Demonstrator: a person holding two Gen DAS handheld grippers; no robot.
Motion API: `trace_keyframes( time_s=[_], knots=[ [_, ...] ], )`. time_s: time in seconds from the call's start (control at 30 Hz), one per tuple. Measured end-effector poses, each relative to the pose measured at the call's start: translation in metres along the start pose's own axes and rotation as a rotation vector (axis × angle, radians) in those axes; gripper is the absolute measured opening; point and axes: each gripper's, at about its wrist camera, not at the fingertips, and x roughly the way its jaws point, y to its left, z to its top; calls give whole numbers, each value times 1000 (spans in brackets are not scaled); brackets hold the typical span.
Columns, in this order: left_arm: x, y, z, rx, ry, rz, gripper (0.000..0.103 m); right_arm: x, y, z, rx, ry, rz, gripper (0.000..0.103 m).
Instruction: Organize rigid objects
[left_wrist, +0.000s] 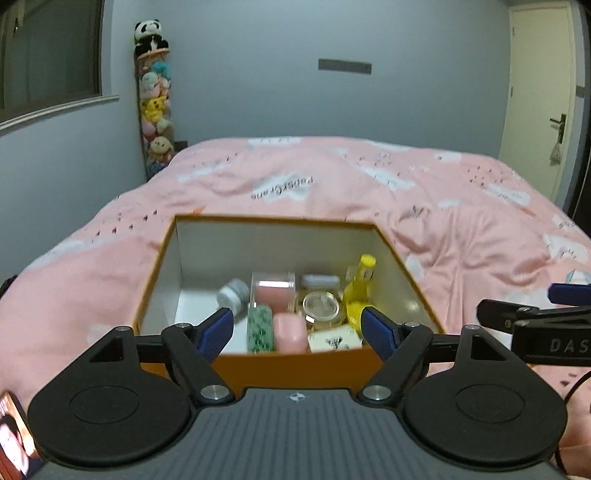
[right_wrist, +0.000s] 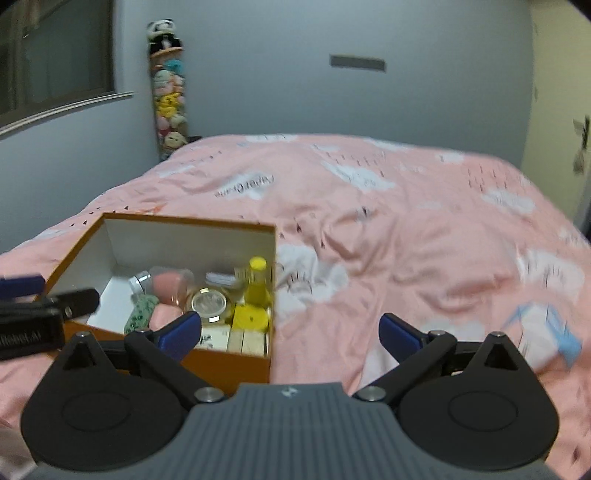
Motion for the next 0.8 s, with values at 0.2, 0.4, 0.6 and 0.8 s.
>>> trace_keyframes(
  time_s=[0.2, 0.4, 0.6, 0.8],
  knots=[
    [12, -12, -21, 9, 72, -22, 92, 8, -4, -19, 27, 58, -36, 100],
    [24, -23, -34, 34, 126, -10, 92, 1, 6, -36, -44, -17, -93, 100],
    [31, -24, -40, 26, 170, -10, 92, 13, 3, -44, -30, 2, -79, 100],
    [31, -23, -40, 18, 177, -10, 92, 24, -3, -45, 3, 32, -68, 100]
  ],
)
